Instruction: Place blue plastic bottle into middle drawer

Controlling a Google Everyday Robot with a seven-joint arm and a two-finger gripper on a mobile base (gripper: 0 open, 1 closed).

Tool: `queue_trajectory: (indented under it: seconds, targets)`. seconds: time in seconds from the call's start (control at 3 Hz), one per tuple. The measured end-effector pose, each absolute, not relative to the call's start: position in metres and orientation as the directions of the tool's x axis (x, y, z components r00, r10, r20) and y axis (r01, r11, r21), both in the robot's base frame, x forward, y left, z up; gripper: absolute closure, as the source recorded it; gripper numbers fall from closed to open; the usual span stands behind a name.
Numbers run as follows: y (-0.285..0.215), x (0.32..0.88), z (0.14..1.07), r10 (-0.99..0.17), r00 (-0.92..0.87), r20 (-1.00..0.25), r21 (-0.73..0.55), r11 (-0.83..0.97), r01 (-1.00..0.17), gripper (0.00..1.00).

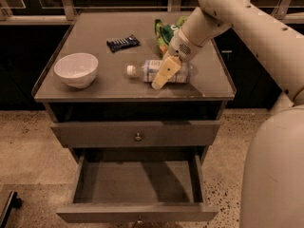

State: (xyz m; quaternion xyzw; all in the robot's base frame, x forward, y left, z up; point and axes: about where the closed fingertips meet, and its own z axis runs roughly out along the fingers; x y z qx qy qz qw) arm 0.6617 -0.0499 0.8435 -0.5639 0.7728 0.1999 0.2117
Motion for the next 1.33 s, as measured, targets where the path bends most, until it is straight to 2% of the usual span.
queue_trajectory:
  seconds: [1.0,1.33]
  targets:
    - [-0.0498,0.6617,0.8435,-0.787,-0.274,-0.553,0.070,0.284,-0.956,0.88]
    - [-0.0471,0.6566,0.8511,-0.773,-0.249,-0.583,0.100,0.237,-0.966,1.00]
